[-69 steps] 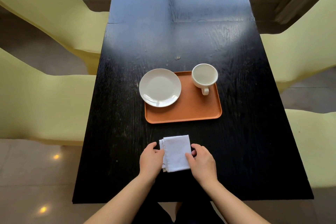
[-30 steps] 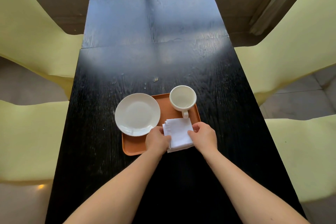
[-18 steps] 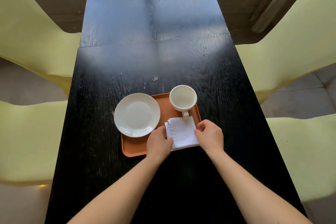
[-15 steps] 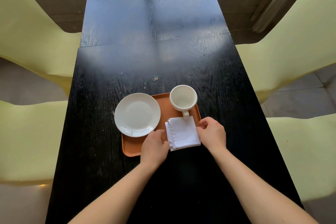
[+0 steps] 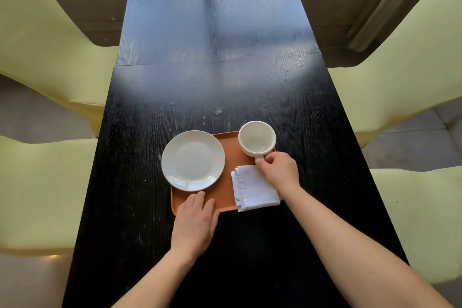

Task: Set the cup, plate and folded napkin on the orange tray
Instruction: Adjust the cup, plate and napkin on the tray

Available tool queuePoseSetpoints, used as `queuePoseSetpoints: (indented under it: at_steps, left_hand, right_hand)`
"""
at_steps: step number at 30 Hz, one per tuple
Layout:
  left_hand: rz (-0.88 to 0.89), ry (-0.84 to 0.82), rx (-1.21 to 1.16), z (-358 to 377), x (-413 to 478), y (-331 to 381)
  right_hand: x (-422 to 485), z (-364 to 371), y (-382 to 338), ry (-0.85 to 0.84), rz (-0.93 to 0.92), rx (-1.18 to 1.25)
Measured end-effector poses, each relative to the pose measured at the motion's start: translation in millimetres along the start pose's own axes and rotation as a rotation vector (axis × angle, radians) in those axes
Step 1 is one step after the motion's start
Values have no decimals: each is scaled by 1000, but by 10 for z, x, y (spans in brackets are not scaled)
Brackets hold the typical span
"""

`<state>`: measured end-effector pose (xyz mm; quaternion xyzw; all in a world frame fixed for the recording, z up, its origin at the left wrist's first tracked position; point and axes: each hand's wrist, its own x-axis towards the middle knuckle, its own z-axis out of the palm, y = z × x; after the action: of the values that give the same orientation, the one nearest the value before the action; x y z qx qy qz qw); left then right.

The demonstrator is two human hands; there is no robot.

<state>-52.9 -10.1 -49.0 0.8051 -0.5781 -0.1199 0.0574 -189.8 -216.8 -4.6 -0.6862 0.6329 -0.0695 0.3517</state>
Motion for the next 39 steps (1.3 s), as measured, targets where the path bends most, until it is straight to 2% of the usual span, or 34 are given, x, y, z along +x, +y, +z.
queuePoseSetpoints:
  at_steps: [9, 39]
  left_hand:
    - [-40, -34, -12, -16, -22, 27]
    - [-81, -96, -84, 1, -58, 31]
  right_hand:
    - [37, -65, 78, 102, 19, -6]
    - [150, -91, 87, 98, -6, 0]
